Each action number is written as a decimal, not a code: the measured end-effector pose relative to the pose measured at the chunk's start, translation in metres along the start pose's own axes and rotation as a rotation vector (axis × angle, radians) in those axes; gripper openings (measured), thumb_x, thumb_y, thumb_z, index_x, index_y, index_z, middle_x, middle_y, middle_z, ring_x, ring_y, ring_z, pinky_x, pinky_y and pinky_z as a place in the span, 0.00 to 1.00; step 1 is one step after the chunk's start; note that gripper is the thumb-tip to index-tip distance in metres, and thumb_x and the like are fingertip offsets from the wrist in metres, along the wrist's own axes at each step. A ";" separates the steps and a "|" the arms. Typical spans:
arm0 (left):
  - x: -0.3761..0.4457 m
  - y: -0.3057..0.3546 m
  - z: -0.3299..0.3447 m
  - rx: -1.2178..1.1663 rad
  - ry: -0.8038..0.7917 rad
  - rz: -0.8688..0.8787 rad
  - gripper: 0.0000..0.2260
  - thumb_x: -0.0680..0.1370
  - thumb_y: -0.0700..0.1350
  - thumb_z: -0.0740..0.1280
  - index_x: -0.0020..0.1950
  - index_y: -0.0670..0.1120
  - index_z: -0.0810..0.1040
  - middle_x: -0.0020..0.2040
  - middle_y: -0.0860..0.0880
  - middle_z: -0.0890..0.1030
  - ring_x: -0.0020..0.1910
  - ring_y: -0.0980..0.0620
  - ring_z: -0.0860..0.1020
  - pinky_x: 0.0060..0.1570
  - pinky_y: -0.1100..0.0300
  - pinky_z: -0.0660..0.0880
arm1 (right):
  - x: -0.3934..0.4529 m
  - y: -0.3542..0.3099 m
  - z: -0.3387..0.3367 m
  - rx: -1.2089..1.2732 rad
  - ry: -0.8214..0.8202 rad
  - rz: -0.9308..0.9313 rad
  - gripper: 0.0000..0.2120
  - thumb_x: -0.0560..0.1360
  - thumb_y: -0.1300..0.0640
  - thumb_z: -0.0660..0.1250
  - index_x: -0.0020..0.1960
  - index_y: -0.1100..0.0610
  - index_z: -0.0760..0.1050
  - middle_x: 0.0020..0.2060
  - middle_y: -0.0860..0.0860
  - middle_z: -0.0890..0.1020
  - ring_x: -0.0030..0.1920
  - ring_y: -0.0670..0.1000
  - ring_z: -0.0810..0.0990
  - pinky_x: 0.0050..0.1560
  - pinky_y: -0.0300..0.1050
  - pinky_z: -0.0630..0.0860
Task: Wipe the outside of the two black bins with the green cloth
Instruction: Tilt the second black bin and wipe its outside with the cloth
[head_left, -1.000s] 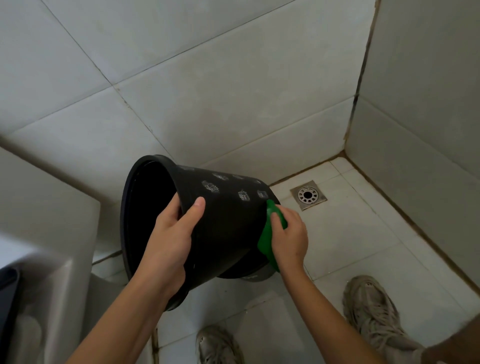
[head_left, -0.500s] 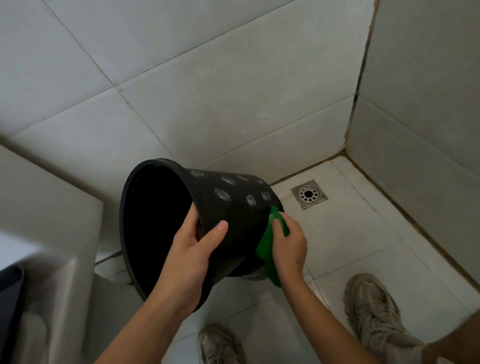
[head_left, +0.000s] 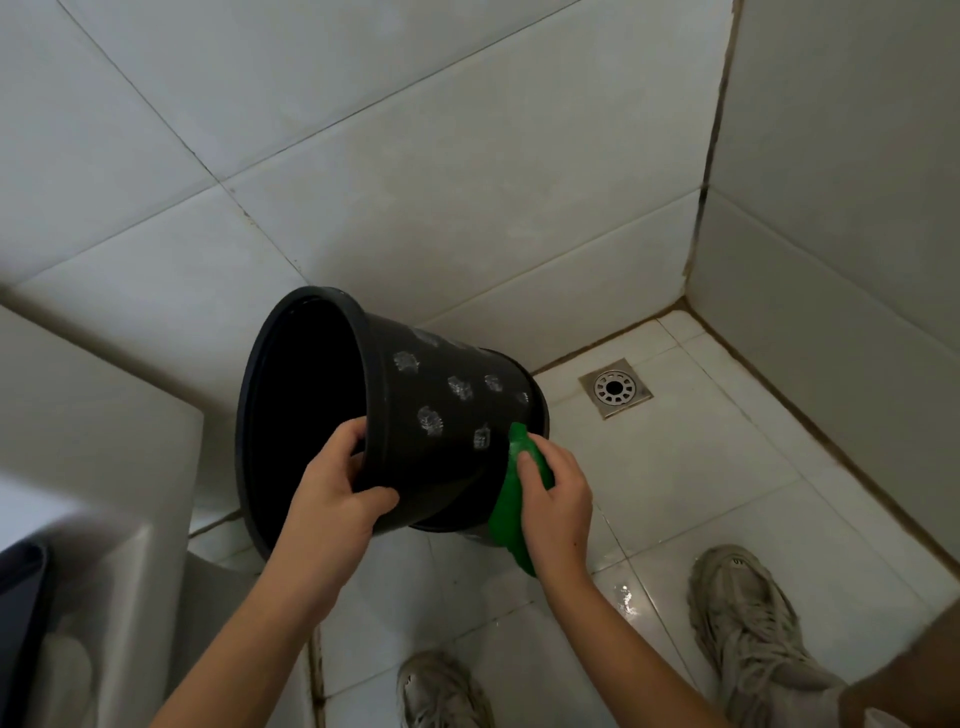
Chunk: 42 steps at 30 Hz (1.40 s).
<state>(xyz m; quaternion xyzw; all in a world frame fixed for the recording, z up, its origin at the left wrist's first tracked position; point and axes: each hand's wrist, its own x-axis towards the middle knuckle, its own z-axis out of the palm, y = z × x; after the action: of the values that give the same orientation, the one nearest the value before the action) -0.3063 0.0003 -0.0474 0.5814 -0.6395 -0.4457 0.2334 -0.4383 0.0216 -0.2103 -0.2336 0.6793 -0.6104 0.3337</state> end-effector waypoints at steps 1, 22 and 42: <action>0.001 0.001 0.002 0.019 0.009 0.006 0.24 0.75 0.27 0.64 0.56 0.58 0.74 0.46 0.53 0.83 0.47 0.60 0.81 0.37 0.72 0.76 | 0.000 -0.001 0.001 0.007 -0.003 0.003 0.13 0.79 0.57 0.65 0.63 0.51 0.77 0.54 0.45 0.79 0.57 0.48 0.76 0.56 0.47 0.76; 0.032 0.030 0.009 0.138 0.260 0.193 0.32 0.81 0.41 0.63 0.80 0.55 0.49 0.67 0.60 0.65 0.59 0.70 0.67 0.52 0.80 0.66 | -0.001 -0.005 -0.002 -0.003 0.051 -0.127 0.12 0.78 0.58 0.66 0.60 0.46 0.75 0.51 0.38 0.76 0.55 0.45 0.76 0.52 0.38 0.73; 0.026 0.030 -0.003 -0.174 0.240 0.093 0.33 0.80 0.35 0.62 0.78 0.61 0.55 0.51 0.68 0.72 0.48 0.63 0.81 0.46 0.66 0.80 | -0.002 -0.039 0.008 -0.356 0.018 -0.584 0.16 0.76 0.49 0.60 0.58 0.53 0.81 0.52 0.46 0.80 0.50 0.46 0.74 0.45 0.27 0.65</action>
<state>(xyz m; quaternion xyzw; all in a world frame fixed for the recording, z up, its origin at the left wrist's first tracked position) -0.3255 -0.0277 -0.0258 0.5777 -0.5922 -0.4155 0.3780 -0.4341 0.0121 -0.1715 -0.4675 0.6825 -0.5541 0.0928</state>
